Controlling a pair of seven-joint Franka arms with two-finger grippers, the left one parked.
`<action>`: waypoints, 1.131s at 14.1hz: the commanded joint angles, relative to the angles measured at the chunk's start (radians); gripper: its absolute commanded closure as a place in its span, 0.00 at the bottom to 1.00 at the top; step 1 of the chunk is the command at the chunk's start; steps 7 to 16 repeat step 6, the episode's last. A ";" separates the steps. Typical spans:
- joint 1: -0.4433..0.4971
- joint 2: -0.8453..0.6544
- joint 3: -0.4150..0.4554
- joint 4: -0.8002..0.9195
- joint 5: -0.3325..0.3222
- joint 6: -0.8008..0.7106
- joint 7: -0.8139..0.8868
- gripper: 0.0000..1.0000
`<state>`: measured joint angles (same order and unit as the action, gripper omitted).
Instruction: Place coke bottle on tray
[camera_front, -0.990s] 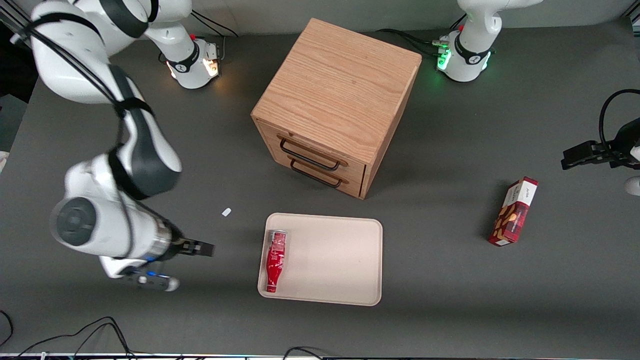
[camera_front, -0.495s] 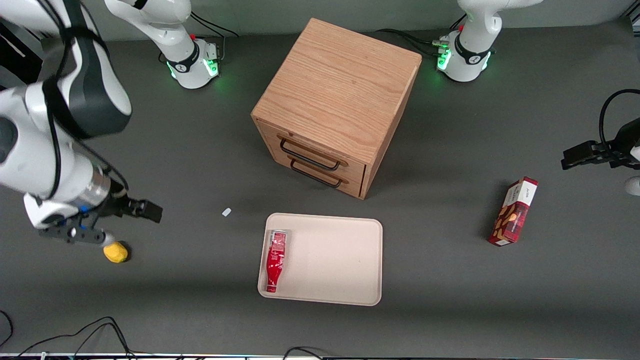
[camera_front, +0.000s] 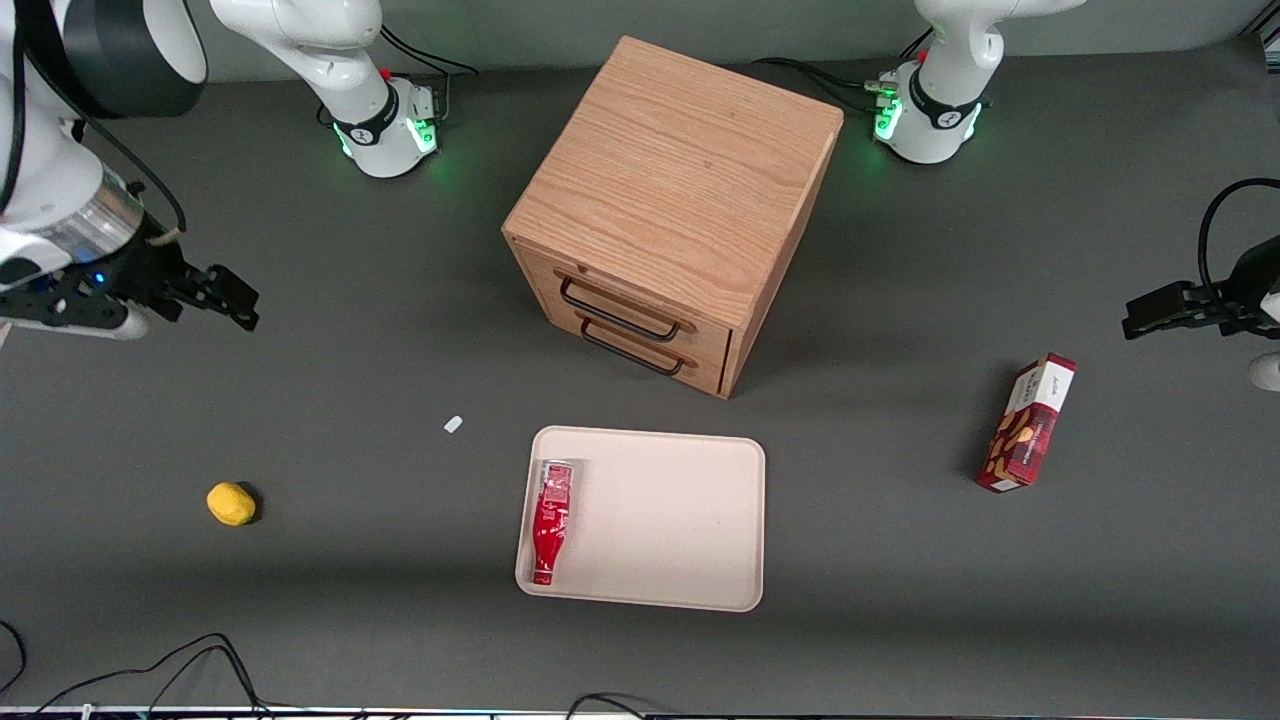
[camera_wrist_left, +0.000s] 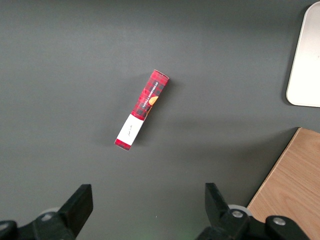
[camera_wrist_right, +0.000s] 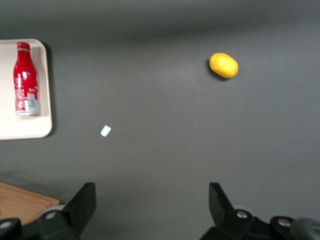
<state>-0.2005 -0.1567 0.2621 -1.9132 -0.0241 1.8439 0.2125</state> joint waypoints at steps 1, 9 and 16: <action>0.003 -0.041 -0.029 -0.011 0.036 -0.047 -0.051 0.00; 0.004 0.006 -0.029 0.077 0.049 -0.117 -0.048 0.00; 0.004 0.006 -0.029 0.077 0.049 -0.117 -0.048 0.00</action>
